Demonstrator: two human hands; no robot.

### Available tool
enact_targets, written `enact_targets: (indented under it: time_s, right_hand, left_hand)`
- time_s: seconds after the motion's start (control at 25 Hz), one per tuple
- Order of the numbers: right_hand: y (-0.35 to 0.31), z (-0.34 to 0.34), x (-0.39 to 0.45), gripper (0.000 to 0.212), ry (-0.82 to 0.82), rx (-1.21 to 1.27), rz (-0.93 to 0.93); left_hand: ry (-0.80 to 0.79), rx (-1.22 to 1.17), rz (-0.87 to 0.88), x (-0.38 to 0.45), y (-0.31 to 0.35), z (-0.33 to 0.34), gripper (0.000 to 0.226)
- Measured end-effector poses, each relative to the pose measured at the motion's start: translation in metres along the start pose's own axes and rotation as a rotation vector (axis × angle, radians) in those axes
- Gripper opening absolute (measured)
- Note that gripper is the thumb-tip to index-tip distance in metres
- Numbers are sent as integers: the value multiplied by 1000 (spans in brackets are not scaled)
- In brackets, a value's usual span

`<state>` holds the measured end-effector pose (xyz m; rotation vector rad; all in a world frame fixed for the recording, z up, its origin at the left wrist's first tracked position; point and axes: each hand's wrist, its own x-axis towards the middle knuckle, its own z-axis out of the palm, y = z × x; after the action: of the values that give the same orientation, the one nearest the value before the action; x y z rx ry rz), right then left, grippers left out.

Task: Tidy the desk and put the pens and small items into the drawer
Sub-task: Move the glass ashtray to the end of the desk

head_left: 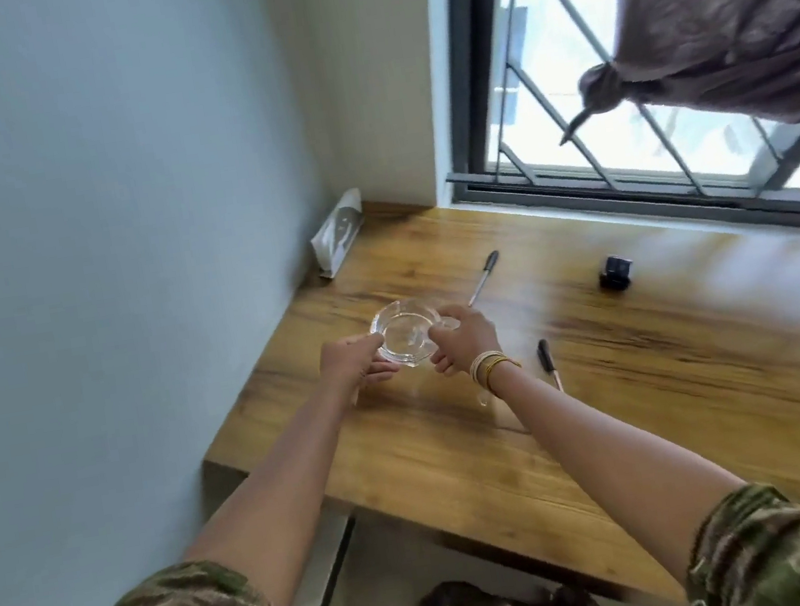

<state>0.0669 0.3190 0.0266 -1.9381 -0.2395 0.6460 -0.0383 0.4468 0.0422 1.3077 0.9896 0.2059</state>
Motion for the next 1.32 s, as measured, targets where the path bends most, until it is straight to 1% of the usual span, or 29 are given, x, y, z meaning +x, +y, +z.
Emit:
enact_targets:
  time_s: [0.12, 0.24, 0.36, 0.44, 0.6, 0.76, 0.96, 1.08, 1.2, 1.28, 1.32]
  right_hand:
    - [-20, 45, 9, 42, -67, -86, -35]
    - [-32, 75, 19, 45, -94, -157, -34]
    - [-39, 98, 32, 44, -65, -189, -27]
    - [-42, 109, 40, 44, -46, -225, -57]
    - [-50, 123, 55, 47, -38, -248, -99]
    - [-53, 130, 64, 48, -42, -275, -89]
    - [-53, 129, 66, 46, -75, -253, -80]
    - [-54, 122, 65, 47, -180, -251, -63]
    - [-56, 113, 60, 52, -306, -222, -33]
    - [-52, 102, 53, 49, -318, -175, -12]
    - [-47, 95, 50, 45, -291, -171, -17]
  left_hand:
    - [67, -57, -41, 12, -2, -39, 33]
    - [110, -123, -89, 23, -2, -64, 36]
    - [144, -157, -121, 35, 0, -79, 31]
    - [177, -182, -122, 43, 3, -86, 28]
    - [255, -184, -111, 58, 8, -91, 30]
    - [356, -131, -129, 68, 16, -89, 30]
    - [402, -42, -156, 71, 15, -84, 28]
    - [461, 19, -167, 67, 19, -82, 26]
    - [468, -18, -167, 58, 21, -74, 32]
    - [566, 52, -124, 44, 20, -59, 33]
    - [630, 158, -60, 36, 18, -49, 32]
